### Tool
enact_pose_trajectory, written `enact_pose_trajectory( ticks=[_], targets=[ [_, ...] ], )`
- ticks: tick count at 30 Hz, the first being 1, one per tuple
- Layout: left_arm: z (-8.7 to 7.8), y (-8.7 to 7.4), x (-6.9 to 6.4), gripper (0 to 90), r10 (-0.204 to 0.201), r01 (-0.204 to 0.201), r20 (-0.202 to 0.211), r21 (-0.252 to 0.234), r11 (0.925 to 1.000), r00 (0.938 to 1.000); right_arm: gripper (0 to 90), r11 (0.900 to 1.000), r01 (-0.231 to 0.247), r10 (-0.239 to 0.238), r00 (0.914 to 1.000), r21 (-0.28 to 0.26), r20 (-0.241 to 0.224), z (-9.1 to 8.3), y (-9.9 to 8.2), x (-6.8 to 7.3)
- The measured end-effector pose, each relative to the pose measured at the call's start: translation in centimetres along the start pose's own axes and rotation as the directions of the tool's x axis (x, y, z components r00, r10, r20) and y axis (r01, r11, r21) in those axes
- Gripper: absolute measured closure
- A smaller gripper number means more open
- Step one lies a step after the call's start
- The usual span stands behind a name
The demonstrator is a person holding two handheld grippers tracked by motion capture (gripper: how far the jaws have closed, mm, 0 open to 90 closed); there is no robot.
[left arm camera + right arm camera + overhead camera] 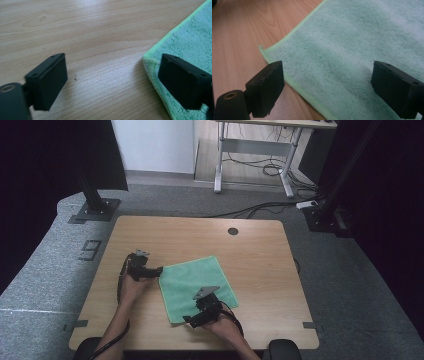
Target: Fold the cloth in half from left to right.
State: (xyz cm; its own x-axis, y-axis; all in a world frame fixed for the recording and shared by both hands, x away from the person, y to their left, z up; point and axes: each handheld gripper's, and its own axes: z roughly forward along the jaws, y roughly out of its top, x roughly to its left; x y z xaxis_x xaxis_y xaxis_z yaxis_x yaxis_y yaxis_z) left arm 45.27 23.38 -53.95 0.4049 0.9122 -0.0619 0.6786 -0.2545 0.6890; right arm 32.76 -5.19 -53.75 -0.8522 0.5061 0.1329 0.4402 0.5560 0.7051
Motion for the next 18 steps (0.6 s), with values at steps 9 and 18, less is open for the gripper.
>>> enact_pose_trajectory(
  ticks=[9,18],
  targets=[
    [0.6,-0.4,-0.4,15.8,0.052,-0.052,-0.02,-0.001,0.9987,0.9985,12.7,0.9995,0.027,-0.027,0.9991,0.013,-0.033,0.8,0.6,1.1],
    [0.5,-0.5,-0.6,21.0,0.065,-0.065,-0.01,-0.012,0.9978,0.9978,15.3,0.9965,0.075,-0.073,0.995,0.037,-0.069,1.9,1.5,2.8]
  ],
)
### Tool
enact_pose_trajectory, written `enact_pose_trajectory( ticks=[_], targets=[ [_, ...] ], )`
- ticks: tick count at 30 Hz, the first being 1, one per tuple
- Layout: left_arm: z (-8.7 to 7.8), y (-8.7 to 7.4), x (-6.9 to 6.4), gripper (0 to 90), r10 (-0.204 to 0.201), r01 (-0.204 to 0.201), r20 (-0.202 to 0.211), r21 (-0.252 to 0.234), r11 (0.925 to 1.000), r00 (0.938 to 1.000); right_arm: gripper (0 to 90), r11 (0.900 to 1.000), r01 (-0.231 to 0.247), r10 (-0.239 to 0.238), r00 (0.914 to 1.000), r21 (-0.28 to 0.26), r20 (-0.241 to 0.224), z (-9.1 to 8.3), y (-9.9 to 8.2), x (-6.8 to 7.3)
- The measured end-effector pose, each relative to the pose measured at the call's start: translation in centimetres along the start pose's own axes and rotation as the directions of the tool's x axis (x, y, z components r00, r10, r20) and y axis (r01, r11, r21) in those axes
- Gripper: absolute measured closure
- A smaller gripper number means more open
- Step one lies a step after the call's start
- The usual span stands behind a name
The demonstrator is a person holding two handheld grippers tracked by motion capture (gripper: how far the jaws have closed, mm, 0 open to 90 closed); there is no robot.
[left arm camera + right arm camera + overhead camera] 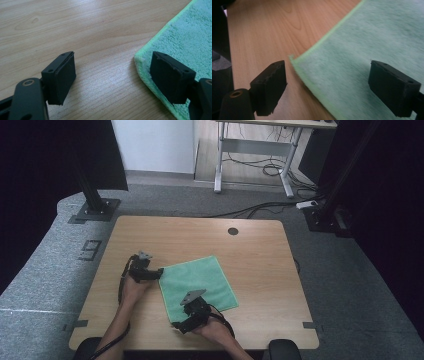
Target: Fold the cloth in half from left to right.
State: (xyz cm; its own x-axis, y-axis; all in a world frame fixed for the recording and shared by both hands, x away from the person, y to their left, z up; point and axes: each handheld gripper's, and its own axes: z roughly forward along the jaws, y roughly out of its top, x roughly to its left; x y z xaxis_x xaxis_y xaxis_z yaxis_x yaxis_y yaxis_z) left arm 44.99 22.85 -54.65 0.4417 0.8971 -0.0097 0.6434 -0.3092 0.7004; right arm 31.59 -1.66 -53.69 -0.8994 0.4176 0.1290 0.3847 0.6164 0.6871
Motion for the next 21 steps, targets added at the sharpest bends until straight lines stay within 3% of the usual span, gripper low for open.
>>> enact_pose_trajectory(
  ticks=[4,10,14,18,21],
  targets=[
    [0.0,0.0,0.0,21.0,-0.001,0.001,0.0,0.001,1.0,1.0,22.9,0.9995,0.031,-0.031,0.9994,0.01,-0.013,0.5,0.6,0.9],
    [0.0,0.0,0.0,21.0,-0.002,0.002,0.0,0.003,1.0,1.0,41.1,0.9959,0.085,-0.084,0.9958,0.029,-0.036,1.1,1.0,1.7],
    [0.0,0.0,0.0,20.6,-0.003,0.003,-0.001,0.004,1.0,1.0,50.3,0.9919,0.118,-0.118,0.993,0.048,0.002,1.4,1.1,2.2],
    [0.0,0.0,0.0,20.7,-0.002,0.002,0.0,0.003,1.0,1.0,67.2,0.9894,0.131,-0.133,0.9904,0.064,0.037,1.3,1.3,2.3],
    [-0.1,0.0,-0.1,25.4,0.015,-0.015,0.019,-0.009,0.9999,0.9997,82.1,0.9894,0.132,-0.134,0.9904,0.061,0.033,1.1,1.3,2.4]
  ],
)
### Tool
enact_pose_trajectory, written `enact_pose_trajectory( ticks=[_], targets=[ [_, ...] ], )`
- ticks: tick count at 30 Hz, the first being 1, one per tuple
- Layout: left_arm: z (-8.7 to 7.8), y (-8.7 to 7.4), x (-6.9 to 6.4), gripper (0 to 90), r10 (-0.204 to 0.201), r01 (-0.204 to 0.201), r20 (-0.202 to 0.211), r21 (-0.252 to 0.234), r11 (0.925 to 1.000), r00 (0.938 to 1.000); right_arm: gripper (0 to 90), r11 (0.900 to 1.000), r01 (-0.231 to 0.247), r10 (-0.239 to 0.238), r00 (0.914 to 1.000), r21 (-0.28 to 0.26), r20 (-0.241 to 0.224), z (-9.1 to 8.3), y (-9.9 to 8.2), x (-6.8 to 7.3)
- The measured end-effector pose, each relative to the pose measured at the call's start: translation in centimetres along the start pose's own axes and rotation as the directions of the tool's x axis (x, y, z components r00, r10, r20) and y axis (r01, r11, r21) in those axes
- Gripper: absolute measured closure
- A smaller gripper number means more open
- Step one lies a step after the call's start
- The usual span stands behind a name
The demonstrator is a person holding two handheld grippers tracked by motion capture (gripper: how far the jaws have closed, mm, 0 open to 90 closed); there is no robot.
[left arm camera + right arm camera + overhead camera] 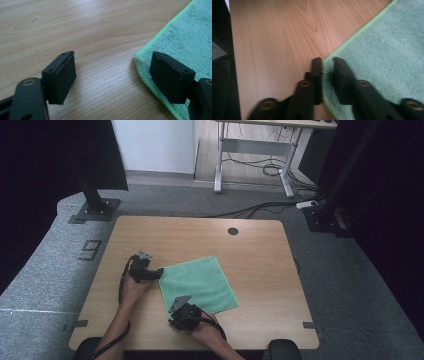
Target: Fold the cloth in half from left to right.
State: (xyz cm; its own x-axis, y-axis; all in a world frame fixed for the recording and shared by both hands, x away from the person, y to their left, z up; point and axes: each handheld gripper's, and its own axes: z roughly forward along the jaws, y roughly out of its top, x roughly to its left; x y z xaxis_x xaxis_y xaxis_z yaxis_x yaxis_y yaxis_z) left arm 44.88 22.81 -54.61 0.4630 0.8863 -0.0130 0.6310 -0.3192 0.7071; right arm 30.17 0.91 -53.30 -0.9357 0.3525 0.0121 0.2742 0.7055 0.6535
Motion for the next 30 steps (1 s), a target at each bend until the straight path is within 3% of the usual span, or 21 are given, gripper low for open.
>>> enact_pose_trajectory(
  ticks=[4,10,14,18,30],
  targets=[
    [-0.2,-0.1,-0.4,52.4,0.032,-0.03,0.049,-0.024,0.9992,0.9983,86.9,1.0,0.001,-0.001,1.0,-0.008,0.001,-0.1,0.0,0.1],
    [-0.1,0.0,-0.7,86.5,0.007,-0.005,0.121,-0.019,0.9998,0.9926,87.2,0.9997,-0.02,0.02,0.9997,-0.014,-0.014,-0.4,0.0,-0.2],
    [-0.3,0.4,-0.8,87.6,0.011,-0.01,0.112,-0.009,0.9999,0.9937,87.2,0.9992,-0.029,0.029,0.9994,-0.028,-0.02,-0.9,0.1,-0.4],
    [-1.0,1.1,-0.7,87.7,-0.012,0.016,0.123,-0.033,0.9993,0.9923,87.1,0.9983,-0.033,0.032,0.9993,-0.048,-0.016,-1.7,0.2,-0.7],
    [-1.6,4.4,-2.2,87.8,0.032,-0.024,0.13,-0.065,0.9976,0.991,87.2,0.9935,-0.058,0.062,0.9976,-0.098,0.032,-4.5,-0.5,-1.7]
  ],
)
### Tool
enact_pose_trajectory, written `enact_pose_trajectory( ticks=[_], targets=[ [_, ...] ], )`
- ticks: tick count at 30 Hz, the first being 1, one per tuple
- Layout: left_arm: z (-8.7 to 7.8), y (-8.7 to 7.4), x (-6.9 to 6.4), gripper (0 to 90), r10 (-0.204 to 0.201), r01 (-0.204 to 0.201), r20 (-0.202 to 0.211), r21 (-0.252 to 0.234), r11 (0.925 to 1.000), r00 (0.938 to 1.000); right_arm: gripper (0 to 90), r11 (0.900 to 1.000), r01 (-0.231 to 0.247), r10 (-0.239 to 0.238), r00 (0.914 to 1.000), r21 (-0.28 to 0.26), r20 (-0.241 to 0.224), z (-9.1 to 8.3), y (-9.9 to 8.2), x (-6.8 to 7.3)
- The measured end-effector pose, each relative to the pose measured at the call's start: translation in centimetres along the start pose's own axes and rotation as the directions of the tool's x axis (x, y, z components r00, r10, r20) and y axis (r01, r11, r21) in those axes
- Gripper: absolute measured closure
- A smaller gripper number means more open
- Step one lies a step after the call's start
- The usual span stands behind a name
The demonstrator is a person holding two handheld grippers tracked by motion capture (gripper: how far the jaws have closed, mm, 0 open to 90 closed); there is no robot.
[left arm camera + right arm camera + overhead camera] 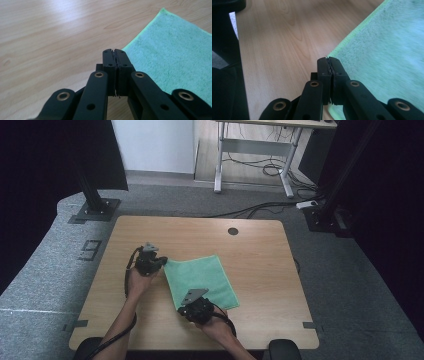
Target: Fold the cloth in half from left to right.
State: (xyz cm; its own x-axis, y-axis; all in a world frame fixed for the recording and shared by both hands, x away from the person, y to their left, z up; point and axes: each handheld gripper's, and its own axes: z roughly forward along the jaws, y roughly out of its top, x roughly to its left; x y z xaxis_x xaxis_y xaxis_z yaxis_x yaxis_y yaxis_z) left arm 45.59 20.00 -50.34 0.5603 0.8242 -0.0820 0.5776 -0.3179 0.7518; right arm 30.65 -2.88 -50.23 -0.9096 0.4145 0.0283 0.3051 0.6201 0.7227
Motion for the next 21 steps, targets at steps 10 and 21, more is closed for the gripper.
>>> enact_pose_trajectory(
  ticks=[10,21],
  targets=[
    [1.7,2.1,-1.7,87.8,0.036,-0.036,0.005,0.006,0.9993,0.9993,87.2,0.9987,-0.038,0.04,0.9971,-0.035,0.065,-2.9,-1.3,-1.8],
    [3.8,3.9,-4.4,87.7,0.09,-0.09,0.016,-0.002,0.9959,0.9958,87.2,0.9957,-0.081,0.086,0.9893,-0.044,0.118,-5.2,-3.8,-3.8]
  ],
)
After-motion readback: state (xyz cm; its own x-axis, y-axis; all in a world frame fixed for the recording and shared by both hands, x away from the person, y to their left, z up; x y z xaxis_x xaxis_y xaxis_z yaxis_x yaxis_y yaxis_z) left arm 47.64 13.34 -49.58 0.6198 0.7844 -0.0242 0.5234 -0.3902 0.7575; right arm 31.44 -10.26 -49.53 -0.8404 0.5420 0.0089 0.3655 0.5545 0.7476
